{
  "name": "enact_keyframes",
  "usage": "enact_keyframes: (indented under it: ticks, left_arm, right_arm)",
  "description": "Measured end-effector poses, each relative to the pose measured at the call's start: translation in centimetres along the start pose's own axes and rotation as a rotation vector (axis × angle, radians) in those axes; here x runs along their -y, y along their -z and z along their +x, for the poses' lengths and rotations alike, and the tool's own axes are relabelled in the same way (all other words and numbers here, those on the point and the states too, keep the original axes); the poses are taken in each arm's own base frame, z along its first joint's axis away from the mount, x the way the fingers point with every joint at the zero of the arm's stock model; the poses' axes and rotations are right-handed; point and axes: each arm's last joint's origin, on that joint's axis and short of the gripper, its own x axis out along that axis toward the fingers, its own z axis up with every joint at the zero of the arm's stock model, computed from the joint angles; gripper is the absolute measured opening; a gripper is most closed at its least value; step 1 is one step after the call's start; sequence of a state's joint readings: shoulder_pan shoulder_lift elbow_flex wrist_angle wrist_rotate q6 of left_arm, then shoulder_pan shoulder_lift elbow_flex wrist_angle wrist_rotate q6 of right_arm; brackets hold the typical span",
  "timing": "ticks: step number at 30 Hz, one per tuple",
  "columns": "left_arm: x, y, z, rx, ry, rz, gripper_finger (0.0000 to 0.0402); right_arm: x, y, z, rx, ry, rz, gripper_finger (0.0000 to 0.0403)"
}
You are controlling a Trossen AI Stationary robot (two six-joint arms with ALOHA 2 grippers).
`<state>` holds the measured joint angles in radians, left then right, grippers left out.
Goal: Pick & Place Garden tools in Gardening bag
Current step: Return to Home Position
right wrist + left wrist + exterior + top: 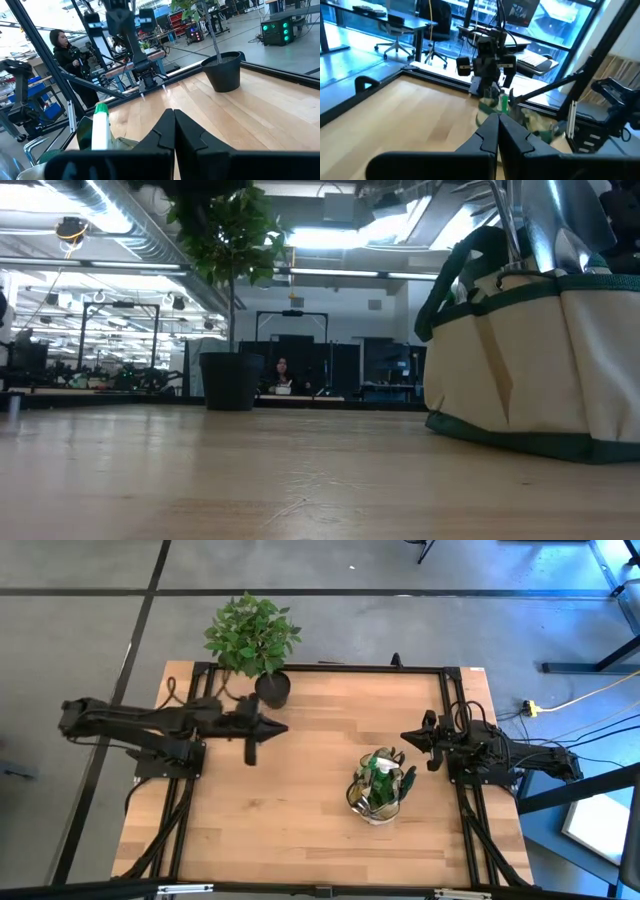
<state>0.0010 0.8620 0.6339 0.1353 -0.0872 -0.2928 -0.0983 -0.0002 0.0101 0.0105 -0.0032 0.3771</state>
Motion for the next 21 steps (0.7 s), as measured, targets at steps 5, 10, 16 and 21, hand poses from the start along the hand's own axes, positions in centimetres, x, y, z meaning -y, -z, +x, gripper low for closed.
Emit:
enact_keyframes:
  ticks: [5,10,16,21]
  left_arm:
    - [-1.3,3.3,-3.0,0.058,0.016,-0.030,0.0001]
    - [-2.6,6.6,-4.9,0.155,0.036,0.009,0.0001]
    - [-3.7,9.9,-6.4,0.227,0.045,0.108,0.0001]
    - [-4.1,11.2,-7.1,0.260,0.048,0.107,0.0001]
  right_arm:
    - [0.0,0.0,0.0,0.000,0.000,0.000,0.0000]
    - [0.0,0.0,0.0,0.000,0.000,0.000,0.0000]
    - [0.0,0.0,0.0,0.001,0.000,0.000,0.0000]
    - [0.0,0.0,0.0,0.001,0.002,0.000,0.0000]
